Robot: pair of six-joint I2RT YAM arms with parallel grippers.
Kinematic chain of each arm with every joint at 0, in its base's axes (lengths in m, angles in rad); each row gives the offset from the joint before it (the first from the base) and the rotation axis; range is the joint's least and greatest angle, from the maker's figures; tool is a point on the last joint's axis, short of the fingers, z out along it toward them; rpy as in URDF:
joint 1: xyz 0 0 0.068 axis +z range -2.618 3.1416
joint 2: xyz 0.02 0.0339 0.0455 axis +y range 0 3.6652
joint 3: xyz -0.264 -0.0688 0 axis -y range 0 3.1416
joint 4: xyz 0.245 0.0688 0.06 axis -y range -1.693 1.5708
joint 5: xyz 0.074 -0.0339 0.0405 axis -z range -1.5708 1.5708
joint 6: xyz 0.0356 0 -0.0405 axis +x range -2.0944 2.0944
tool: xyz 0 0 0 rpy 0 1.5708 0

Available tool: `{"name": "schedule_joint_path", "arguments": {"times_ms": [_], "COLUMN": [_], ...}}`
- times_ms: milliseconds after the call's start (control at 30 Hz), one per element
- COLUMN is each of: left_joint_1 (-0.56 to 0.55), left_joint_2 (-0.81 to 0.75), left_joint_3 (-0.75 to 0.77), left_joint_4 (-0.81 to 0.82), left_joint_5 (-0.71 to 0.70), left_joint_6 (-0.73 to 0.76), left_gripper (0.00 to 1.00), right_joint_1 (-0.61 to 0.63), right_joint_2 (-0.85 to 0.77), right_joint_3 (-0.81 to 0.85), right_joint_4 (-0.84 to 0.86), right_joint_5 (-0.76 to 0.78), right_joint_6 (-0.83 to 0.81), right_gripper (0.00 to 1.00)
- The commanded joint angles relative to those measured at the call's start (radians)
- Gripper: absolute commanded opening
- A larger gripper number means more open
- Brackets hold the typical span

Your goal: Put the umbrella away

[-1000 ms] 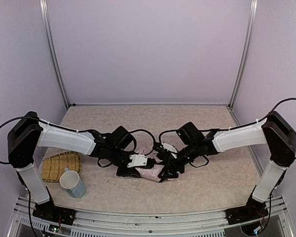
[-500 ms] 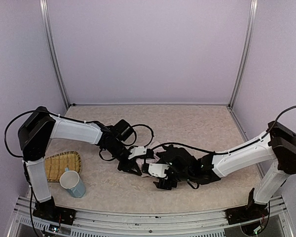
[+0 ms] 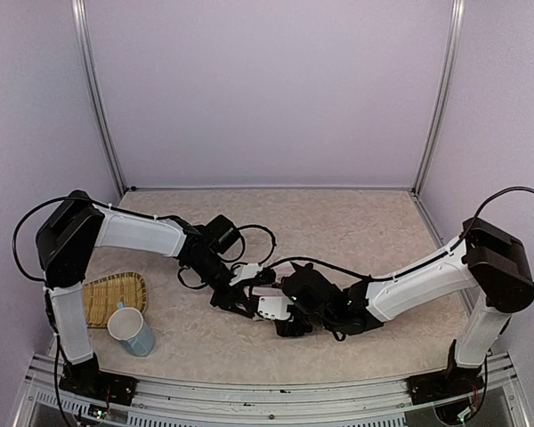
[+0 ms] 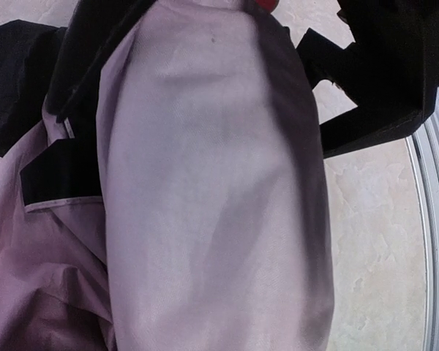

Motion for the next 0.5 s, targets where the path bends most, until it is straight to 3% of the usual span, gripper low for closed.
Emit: {"name": "schedule_joint_path", "arguments": {"times_ms": [0, 100, 167, 267, 367, 467], "left_joint_1": [-0.01, -0.007, -0.005, -0.005, 0.017, 0.06], "left_joint_2": [0.067, 0.07, 0.07, 0.052, -0.026, -0.146], "left_joint_3": [-0.036, -0.032, -0.032, -0.032, -0.069, -0.153], "left_joint_4": [-0.175, -0.178, -0.179, -0.144, -0.006, 0.169], "left_joint_5": [0.025, 0.03, 0.031, 0.012, -0.065, -0.1], "left_joint_6": [-0.009, -0.009, -0.006, -0.032, -0.111, -0.158], "left_gripper": [0.02, 0.02, 0.04, 0.28, 0.52, 0.64], "right_joint_1": [-0.004, -0.005, -0.005, -0.006, -0.011, -0.02], "right_joint_2": [0.051, 0.089, 0.1, 0.093, 0.081, 0.08], "right_joint_3": [0.044, 0.068, 0.073, 0.065, 0.056, 0.055], "right_joint_4": [-0.016, -0.076, -0.107, -0.14, -0.192, -0.245], "right_joint_5": [-0.013, -0.052, -0.074, -0.098, -0.158, -0.208], "right_joint_6": [-0.025, 0.006, 0.032, 0.072, 0.115, 0.168], "right_gripper": [0.84, 0.73, 0.58, 0.37, 0.27, 0.21]}}
